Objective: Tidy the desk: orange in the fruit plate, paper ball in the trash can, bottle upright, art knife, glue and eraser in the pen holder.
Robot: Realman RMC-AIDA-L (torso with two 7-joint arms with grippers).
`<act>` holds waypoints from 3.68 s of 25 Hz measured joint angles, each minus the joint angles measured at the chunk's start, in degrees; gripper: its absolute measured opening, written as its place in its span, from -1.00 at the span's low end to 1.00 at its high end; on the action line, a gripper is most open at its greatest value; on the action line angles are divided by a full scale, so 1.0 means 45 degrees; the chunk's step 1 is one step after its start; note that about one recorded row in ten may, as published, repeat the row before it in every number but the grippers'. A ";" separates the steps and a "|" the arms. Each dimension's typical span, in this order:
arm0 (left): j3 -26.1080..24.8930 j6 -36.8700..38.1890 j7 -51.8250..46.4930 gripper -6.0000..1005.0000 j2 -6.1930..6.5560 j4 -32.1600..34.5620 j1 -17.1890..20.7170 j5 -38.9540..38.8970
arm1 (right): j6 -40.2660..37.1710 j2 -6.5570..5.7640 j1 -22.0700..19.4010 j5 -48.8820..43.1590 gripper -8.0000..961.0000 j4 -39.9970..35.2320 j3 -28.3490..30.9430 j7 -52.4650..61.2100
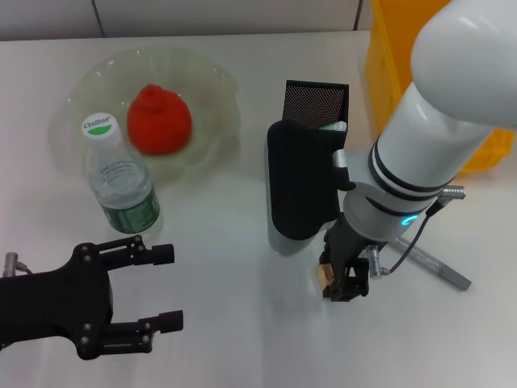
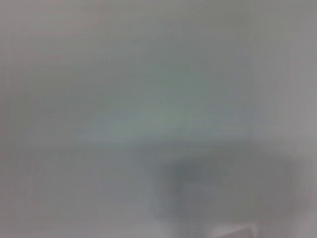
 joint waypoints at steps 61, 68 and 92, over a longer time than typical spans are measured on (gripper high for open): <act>0.0001 0.0110 -0.0021 0.56 -0.0039 -0.0006 -0.0322 0.0000 | -0.0699 -0.0036 -0.1760 -0.2087 -0.11 -0.0098 0.4921 0.3016; 0.0001 0.0112 -0.0021 0.56 -0.0068 -0.0001 -0.0298 -0.0001 | -0.0034 -0.0031 -0.1799 -0.2052 -0.29 0.0347 0.4176 0.3012; -0.0102 0.0308 0.0106 0.56 -0.0152 -0.0001 -0.0131 0.0001 | 0.2301 -0.0113 -0.4231 1.2948 -0.69 0.2716 1.2500 -0.7144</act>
